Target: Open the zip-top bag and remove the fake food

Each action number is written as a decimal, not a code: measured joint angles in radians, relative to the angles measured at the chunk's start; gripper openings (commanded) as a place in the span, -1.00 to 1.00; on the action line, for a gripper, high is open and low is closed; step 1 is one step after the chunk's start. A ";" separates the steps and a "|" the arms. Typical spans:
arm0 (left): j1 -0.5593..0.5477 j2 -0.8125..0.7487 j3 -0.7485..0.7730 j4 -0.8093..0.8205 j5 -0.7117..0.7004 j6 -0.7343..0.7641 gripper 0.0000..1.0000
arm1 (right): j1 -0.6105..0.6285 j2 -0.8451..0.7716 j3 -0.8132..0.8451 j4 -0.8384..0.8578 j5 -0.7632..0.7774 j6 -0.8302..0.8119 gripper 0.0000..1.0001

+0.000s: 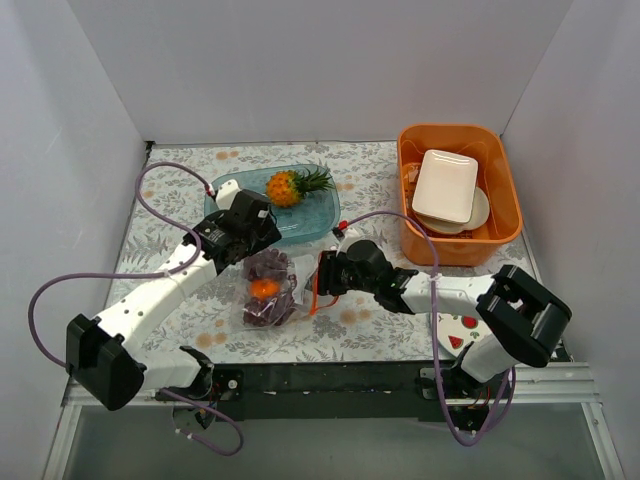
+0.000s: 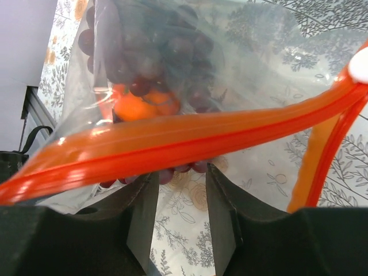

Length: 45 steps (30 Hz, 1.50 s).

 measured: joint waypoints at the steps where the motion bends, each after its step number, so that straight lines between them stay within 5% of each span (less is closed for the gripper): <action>1: 0.018 0.007 -0.013 0.015 0.001 0.000 -0.07 | 0.000 0.007 0.000 0.007 -0.010 0.000 0.00; 11: 0.049 0.001 -0.209 0.087 0.043 -0.039 -0.11 | 0.001 0.063 0.002 0.022 -0.064 -0.018 0.09; 18: 0.049 -0.163 -0.230 -0.002 0.010 -0.124 -0.11 | 0.008 0.073 0.002 0.034 -0.077 -0.024 0.10; 45: 0.049 -0.205 -0.464 0.052 0.165 -0.291 -0.77 | 0.060 0.137 0.062 0.044 -0.108 -0.050 0.32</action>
